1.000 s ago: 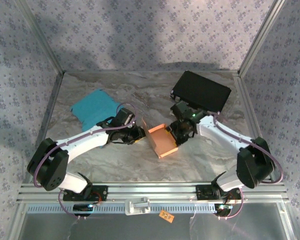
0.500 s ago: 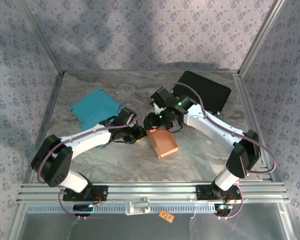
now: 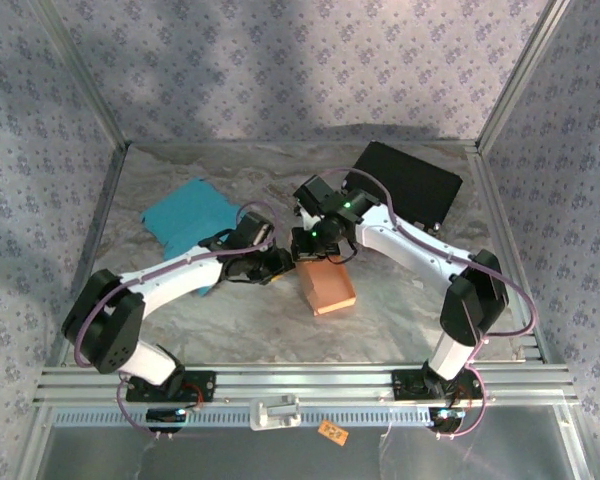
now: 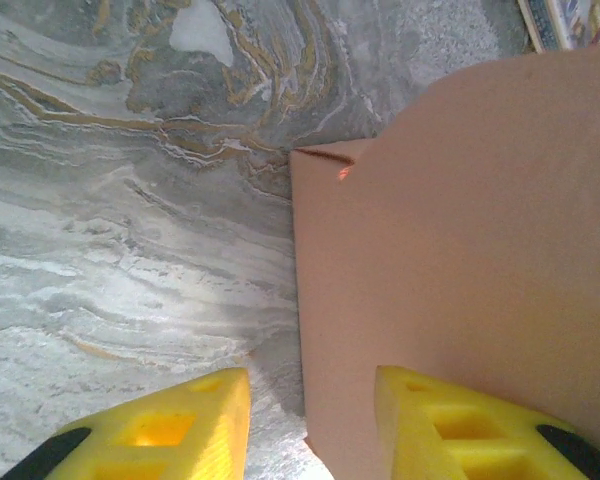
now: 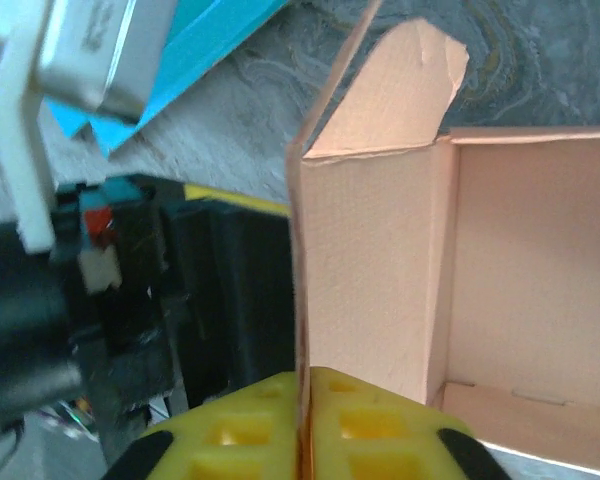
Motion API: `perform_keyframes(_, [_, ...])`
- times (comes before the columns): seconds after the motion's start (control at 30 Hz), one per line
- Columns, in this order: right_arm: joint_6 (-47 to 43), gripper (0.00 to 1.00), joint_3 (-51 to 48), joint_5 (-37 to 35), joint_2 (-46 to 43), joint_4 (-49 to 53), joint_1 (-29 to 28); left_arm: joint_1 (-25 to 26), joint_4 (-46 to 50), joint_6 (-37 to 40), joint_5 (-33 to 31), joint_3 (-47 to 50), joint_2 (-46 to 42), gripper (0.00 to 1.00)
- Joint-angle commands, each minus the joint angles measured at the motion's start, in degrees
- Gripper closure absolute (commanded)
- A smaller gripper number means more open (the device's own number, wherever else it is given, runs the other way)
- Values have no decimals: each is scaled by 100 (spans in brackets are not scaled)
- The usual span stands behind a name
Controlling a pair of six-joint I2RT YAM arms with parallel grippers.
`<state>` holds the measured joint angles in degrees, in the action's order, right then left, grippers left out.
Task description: Fold the paper box
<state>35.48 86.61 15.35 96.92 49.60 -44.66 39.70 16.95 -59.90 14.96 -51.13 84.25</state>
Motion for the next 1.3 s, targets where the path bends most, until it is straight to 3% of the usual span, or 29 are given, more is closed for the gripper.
perform_keyframes(0.0, [909,96,-157,-358,-209,-319,21,-105,401,281,-129,-125,-401,61])
perform_keyframes(0.2, [2589,100,-166,-1592,-503,-182,-120,-285,838,450,-161,223,-1187,60])
perform_keyframes(0.43, [5464,100,-872,-2930,-972,-221,-377,-459,1426,725,-20,548,-2017,60])
perform_keyframes(0.67, [7837,100,-38,-4183,-415,1271,-815,-662,1846,1040,347,754,-2534,60])
perform_keyframes(0.77, [8638,100,-67,-4313,-279,1294,-908,-715,2014,1214,432,681,-2623,60])
perform_keyframes(0.9, [9320,100,-309,-4206,-256,918,-875,-745,2107,1396,536,574,-2596,60])
perform_keyframes(1.1, [9257,100,-367,-4103,-344,828,-739,-738,1868,1826,807,462,-2427,59])
perform_keyframes(1.27, [8976,87,-637,-3961,-664,691,-656,-631,1688,2346,1010,301,-2176,60])
